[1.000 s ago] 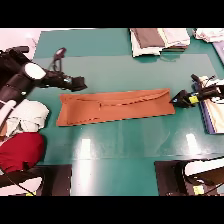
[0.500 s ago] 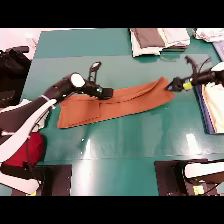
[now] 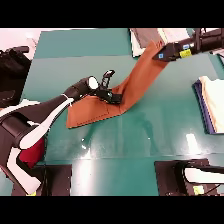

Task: Fold the shirts.

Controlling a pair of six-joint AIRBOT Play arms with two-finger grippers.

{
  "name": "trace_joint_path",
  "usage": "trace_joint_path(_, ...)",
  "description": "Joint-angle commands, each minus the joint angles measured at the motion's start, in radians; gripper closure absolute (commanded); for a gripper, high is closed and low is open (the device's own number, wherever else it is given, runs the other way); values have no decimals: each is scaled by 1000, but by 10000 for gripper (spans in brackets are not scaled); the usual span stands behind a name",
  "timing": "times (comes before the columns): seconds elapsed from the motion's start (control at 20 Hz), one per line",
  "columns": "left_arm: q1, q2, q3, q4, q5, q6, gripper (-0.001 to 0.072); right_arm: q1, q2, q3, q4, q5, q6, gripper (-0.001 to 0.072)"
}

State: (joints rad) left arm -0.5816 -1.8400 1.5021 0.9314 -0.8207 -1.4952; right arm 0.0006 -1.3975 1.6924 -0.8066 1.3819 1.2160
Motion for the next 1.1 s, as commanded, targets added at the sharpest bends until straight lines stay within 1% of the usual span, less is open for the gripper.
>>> trace_joint_path(0.0, -2, -12, 16, 5, -19, 0, 685, 89, 7, 67, 2, -2, 44, 695)
trace_joint_path(0.1, 10, -8, 62, 23, -61, 3, 685, 130, 7, 72, 3, -9, 46, 695)
trace_joint_path(0.2, 48, 24, 128, 80, -122, 2, 685, 175, 7, 72, 3, -16, 60, 695)
trace_joint_path(0.35, 156, 157, 170, 173, -179, 0, 685, 274, 0, 72, 8, -36, 60, 695)
trace_joint_path(0.45, 259, 280, 181, 214, -202, 3, 685, 364, -37, 72, 57, -69, 58, 695)
trace_joint_path(0.55, 360, 411, 181, 254, -203, 3, 684, 481, -107, 72, 126, -150, 20, 695)
trace_joint_path(0.65, 440, 525, 181, 299, -205, 3, 684, 614, -203, 72, 232, -285, -65, 684)
trace_joint_path(0.7, 469, 573, 181, 323, -211, 3, 685, 666, -244, 73, 270, -345, -106, 553)
trace_joint_path(0.75, 489, 607, 181, 341, -218, 3, 684, 705, -281, 87, 273, -382, -116, 408)
trace_joint_path(0.8, 502, 635, 181, 355, -225, 3, 684, 727, -313, 115, 257, -385, -115, 386)
trace_joint_path(0.95, 500, 659, 180, 367, -261, 3, 685, 690, -320, 145, 174, -324, -88, 387)
trace_joint_path(1.05, 485, 658, 172, 360, -272, 5, 685, 614, -301, 144, 31, -212, -29, 387)
